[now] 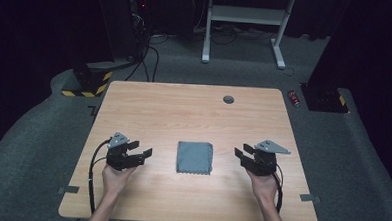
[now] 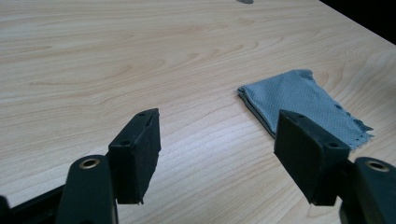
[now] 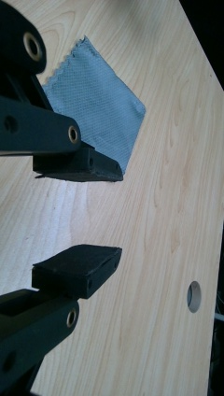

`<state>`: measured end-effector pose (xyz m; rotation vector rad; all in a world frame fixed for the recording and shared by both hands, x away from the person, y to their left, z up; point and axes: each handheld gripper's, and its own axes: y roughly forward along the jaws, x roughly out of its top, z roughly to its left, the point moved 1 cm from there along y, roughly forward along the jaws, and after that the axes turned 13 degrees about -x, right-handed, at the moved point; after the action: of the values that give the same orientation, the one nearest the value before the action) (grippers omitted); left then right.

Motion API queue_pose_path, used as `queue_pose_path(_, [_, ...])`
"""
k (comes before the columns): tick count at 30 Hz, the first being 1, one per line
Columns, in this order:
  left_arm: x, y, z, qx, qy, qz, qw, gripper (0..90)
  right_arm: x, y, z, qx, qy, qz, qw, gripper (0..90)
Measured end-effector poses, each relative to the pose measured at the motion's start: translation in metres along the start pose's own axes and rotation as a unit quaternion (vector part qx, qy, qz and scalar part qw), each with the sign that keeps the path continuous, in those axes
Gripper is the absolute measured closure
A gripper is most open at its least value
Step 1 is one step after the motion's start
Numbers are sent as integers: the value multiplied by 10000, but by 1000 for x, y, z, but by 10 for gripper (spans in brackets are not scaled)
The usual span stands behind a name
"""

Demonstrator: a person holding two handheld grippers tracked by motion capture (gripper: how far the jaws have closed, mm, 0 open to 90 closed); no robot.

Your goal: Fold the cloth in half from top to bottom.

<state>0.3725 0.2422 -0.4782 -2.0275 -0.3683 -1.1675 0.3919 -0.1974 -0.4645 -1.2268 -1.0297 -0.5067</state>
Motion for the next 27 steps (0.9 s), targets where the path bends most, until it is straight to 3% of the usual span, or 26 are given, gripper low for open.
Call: queue_pose_path(27, [-23, -18, 14, 260, -262, -6, 9993, 323, -33, -12, -17, -110, 245, 76, 9996, 564])
